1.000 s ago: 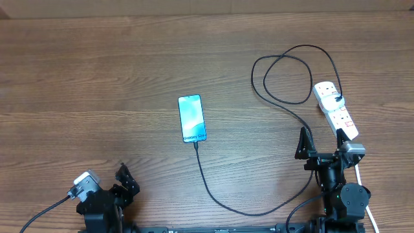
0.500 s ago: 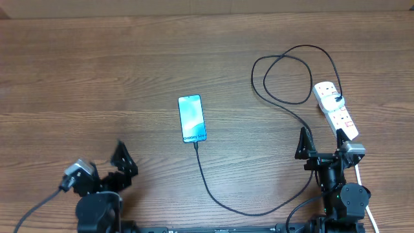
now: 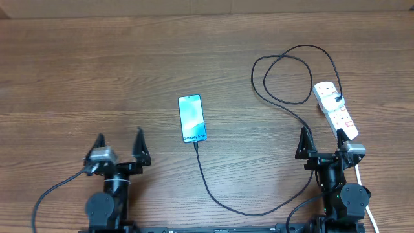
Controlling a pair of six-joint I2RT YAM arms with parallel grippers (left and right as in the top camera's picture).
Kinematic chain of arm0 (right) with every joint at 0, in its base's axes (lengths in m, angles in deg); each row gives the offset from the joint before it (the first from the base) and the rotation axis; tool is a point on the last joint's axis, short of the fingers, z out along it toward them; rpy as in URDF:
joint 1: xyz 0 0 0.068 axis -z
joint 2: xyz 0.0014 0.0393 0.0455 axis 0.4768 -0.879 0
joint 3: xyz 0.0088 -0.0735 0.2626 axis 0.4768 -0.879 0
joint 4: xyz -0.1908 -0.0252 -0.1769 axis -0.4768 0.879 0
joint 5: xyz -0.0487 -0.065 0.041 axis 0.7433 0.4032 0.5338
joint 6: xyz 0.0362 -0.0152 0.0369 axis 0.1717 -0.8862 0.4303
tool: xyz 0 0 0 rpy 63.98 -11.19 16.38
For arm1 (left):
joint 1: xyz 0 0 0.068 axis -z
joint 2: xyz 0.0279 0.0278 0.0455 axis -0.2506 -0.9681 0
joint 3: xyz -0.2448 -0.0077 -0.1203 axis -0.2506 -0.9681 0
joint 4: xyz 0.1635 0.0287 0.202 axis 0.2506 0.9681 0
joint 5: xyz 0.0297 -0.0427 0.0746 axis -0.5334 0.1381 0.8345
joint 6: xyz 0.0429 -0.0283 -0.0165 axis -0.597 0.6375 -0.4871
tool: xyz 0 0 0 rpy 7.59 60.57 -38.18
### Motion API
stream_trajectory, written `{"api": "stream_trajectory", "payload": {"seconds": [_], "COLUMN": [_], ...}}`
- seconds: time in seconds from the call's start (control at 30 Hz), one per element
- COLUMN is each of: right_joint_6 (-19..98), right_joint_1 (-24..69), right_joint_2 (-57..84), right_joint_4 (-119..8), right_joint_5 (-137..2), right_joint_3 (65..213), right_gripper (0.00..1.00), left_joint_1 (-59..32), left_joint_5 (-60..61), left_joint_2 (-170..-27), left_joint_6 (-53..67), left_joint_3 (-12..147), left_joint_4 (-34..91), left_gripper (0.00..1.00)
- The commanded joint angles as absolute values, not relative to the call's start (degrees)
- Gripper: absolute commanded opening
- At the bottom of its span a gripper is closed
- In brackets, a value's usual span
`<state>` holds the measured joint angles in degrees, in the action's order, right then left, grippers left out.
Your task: Plug charger to phone and switch on socket
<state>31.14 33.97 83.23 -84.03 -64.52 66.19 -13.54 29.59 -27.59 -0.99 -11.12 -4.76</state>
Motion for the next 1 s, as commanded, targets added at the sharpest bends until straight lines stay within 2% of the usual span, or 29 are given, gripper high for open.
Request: {"api": "stream_trajectory", "payload": {"seconds": [0.0, 0.1, 0.97], "right_joint_6": [31.28, 31.28, 31.28], "right_joint_1": [33.91, 33.91, 33.91], "right_joint_2": [83.91, 83.91, 83.91], "right_joint_4": [-84.27, -84.27, -84.27], "right_joint_5": [-63.97, -63.95, -63.97], "right_joint_3": [65.60, 65.60, 65.60], "right_gripper": [1.00, 1.00, 1.00], "left_joint_1": [-14.00, -14.00, -14.59], "left_joint_5": [26.51, 26.36, 26.38], "left_joint_2": [-27.28, -27.28, -27.35], "left_joint_6": [-10.28, -14.02, -12.71], "left_joint_3": [-12.08, -12.08, -12.08], "left_joint_4": [-1.29, -1.44, -1.57], "left_gripper": [1.00, 1.00, 1.00]}}
